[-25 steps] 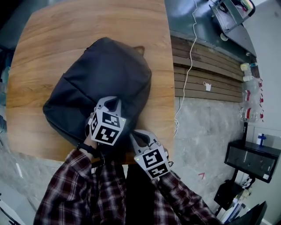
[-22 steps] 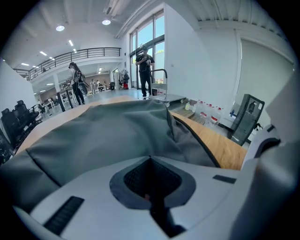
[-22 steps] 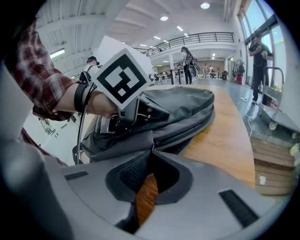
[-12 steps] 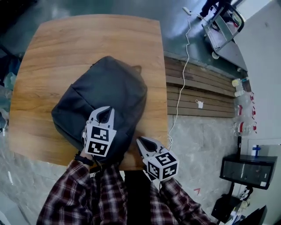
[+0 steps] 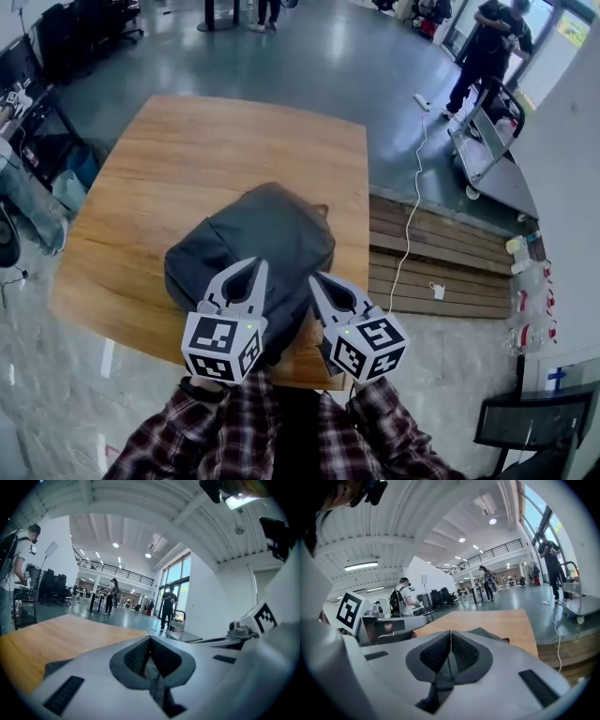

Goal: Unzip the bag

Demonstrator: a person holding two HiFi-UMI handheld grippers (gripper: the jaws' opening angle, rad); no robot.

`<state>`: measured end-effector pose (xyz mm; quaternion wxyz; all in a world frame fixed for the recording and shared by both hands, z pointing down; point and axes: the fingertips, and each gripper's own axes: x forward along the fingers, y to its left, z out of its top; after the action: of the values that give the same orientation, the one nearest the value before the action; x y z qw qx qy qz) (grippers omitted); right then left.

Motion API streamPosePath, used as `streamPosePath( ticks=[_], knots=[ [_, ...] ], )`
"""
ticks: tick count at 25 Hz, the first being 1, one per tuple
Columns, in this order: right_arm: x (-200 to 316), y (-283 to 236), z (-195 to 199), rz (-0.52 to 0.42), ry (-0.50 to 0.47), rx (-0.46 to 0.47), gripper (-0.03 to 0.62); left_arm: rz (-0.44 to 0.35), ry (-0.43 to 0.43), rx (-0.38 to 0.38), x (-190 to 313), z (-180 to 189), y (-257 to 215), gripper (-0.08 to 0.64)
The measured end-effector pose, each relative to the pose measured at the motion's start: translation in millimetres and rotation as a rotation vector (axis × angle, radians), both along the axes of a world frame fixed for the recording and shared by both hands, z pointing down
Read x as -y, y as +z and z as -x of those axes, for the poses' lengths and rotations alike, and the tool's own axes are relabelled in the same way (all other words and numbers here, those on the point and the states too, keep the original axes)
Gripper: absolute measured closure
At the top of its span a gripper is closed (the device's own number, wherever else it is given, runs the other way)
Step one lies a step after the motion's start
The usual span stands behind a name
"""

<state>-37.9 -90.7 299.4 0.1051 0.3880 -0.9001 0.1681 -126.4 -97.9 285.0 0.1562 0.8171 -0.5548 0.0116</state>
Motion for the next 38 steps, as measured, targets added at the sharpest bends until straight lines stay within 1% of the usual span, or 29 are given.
streamPosePath(
  ticks=[4,7,9,13,19,26,34,38],
  knots=[
    [-8.3,-50.1,24.2,-0.102,-0.069,0.029,0.574,-0.063,-0.057,0.03,-19.0,7.7,-36.3,0.552],
    [-18.4,-77.8,35.6,-0.182,-0.094,0.017,0.574,-0.107,-0.061,0.022,-32.0,9.1,-60.9,0.552],
    [-27.0,-84.3,39.8,-0.2,-0.109,0.004,0.574,-0.125,-0.053,0.024,-39.8,5.7,-70.7,0.552],
    [-43.1,-78.9,39.2,-0.193,-0.12,0.012,0.574,-0.136,-0.034,0.03,-55.7,-6.7,-67.5,0.552],
    [-42.6,-79.8,32.6,-0.183,-0.116,0.026,0.58,-0.127,-0.02,0.049,-57.0,-16.9,-63.9,0.552],
    [-37.6,-73.9,28.8,-0.166,-0.111,0.038,0.58,-0.113,-0.034,0.074,-51.7,-18.1,-58.8,0.552],
    [-29.0,-70.0,27.9,-0.15,-0.111,0.049,0.58,-0.094,-0.04,0.079,-44.0,-18.1,-54.0,0.552],
    [-24.5,-68.9,26.8,-0.142,-0.106,0.048,0.58,-0.1,-0.034,0.084,-39.5,-20.4,-55.9,0.552]
  ],
)
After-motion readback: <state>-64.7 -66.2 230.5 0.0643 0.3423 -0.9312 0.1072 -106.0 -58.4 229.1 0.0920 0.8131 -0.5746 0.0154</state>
